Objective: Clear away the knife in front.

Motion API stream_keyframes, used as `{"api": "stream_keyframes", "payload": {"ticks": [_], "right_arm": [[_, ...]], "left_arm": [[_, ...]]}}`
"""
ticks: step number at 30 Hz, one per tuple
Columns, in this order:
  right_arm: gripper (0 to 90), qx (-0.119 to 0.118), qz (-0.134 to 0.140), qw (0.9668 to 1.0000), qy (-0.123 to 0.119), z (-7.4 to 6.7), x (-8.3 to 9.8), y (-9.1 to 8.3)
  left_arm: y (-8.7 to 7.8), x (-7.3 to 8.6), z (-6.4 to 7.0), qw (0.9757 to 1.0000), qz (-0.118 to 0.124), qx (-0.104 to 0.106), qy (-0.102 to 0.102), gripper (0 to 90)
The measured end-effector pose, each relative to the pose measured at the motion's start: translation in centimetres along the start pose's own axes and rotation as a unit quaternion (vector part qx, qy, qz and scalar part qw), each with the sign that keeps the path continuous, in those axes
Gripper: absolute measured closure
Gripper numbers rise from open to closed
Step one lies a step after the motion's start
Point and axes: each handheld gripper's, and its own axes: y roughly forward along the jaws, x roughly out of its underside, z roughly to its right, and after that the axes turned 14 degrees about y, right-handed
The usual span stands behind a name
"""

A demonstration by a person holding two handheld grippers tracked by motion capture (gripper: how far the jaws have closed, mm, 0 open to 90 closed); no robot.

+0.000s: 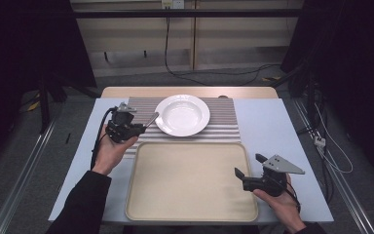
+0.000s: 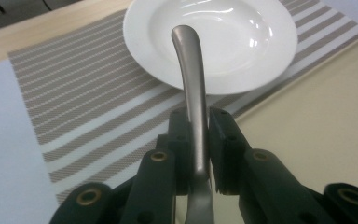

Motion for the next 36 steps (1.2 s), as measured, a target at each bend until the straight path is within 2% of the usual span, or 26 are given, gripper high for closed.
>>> {"api": "stream_keyframes", "payload": {"ticks": [1, 5, 8, 10, 11, 13, 18, 19, 22, 23, 31, 36], "right_arm": [[8.0, -0.001, -0.001, 1.0, -0.001, 0.0, 0.0, 0.0], [8.0, -0.001, -0.001, 1.0, -0.001, 0.0, 0.0, 0.0], [8.0, -0.001, 0.0, 1.0, 0.0, 0.0, 0.0, 0.0], [8.0, -0.001, -0.001, 1.0, -0.001, 0.0, 0.0, 0.1], [8.0, -0.001, -0.001, 1.0, 0.0, 0.0, 0.0, 0.1], [8.0, -0.001, -0.001, 1.0, -0.001, 0.0, 0.0, 0.1], [7.9, 0.0, -0.001, 1.0, -0.002, -0.1, 0.0, 0.1], [8.0, -0.001, -0.001, 1.0, -0.001, -0.1, 0.0, 0.1], [8.0, 0.0, 0.0, 1.0, -0.001, 0.1, 0.0, 0.1], [7.9, 0.001, 0.0, 1.0, 0.001, 0.1, 0.0, 0.0], [7.9, 0.0, 0.0, 1.0, -0.001, 0.0, 0.0, 0.0], [8.0, 0.001, 0.0, 1.0, -0.001, 0.0, 0.0, 0.0]], "left_arm": [[0.0, 0.2, 0.2, 1.0, 0.001, 0.004, -0.005, 80.1], [0.2, 0.4, 0.9, 1.0, -0.004, 0.004, 0.0, 80.1], [0.1, 0.7, 1.4, 0.9999, -0.003, 0.011, -0.006, 80.1], [0.0, 0.8, 1.7, 0.9999, -0.011, 0.011, 0.002, 80.1], [0.0, 0.8, 1.9, 0.9999, -0.011, 0.008, -0.003, 80.1], [-0.2, 0.7, 2.2, 0.9998, -0.011, 0.015, 0.005, 80.1], [-0.1, 0.6, 3.3, 0.9995, -0.012, 0.03, -0.005, 80.1], [-0.2, 0.6, 3.5, 0.9996, -0.014, 0.025, 0.002, 80.1], [-0.2, 0.6, 4.0, 0.9996, -0.013, 0.026, -0.001, 80.1], [-0.3, 0.6, 4.1, 0.9995, -0.016, 0.026, 0.005, 80.1], [0.5, 1.0, 5.7, 0.9992, -0.021, 0.03, 0.014, 80.1], [1.6, 1.2, 6.7, 0.9985, -0.03, 0.041, 0.018, 80.0]]}}
